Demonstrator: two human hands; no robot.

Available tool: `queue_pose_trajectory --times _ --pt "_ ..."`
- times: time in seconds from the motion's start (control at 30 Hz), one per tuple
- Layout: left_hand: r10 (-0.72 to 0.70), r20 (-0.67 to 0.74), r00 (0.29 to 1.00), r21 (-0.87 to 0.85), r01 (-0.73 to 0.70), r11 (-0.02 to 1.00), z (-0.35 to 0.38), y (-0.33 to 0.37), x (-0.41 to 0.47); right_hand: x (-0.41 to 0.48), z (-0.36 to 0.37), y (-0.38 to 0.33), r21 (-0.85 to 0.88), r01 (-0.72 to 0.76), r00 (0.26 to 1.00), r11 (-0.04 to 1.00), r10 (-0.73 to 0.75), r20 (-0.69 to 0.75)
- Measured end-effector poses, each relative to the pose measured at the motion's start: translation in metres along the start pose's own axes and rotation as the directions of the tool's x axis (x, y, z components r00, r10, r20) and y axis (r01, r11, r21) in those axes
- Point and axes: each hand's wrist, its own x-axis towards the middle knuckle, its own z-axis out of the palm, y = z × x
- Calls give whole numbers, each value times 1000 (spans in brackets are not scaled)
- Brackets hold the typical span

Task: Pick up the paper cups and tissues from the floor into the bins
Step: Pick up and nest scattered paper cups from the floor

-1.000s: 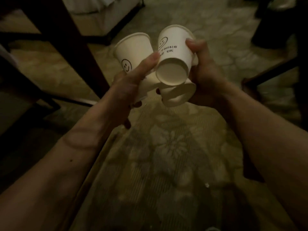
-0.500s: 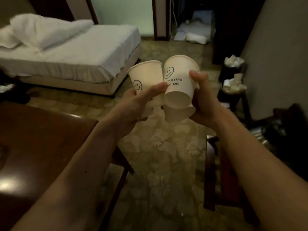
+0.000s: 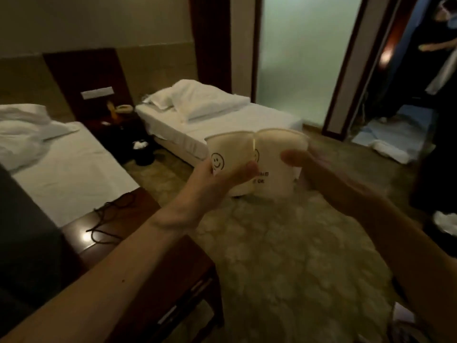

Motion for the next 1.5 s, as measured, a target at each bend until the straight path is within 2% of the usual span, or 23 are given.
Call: queue_pose_trajectory --times 0.17,0.33,0.47,0.77,0.87,1.03,1.2,1.33,1.5 --pt "-48 -215 975 38 58 998 -56 -18 56 106 11 3 -29 3 993 1000 0 119" --pt "-102 -347 932 45 125 991 -97 -35 134 193 3 19 -85 47 993 995 -38 107" --pt "-97 -345 934 62 126 990 -106 -42 187 246 -25 23 -104 58 988 993 -42 150" --pt "-69 -494 867 96 133 987 -97 -73 338 390 -136 68 -204 114 964 972 -58 259" --pt "-94 -577 811 59 156 986 -99 -89 386 441 -163 82 -158 119 940 980 -60 335" --pt "-59 -759 648 35 131 991 -126 -115 425 526 -154 101 -43 85 874 995 -54 483" --pt "-55 -874 482 38 182 983 -183 -140 449 617 -109 135 -138 113 854 984 -26 520" --pt "-67 -908 415 21 204 979 -245 -170 485 708 -72 168 -113 101 819 989 -18 573" --pt "-105 -922 373 -35 189 981 -341 -197 554 828 -28 196 -108 45 820 993 25 572"
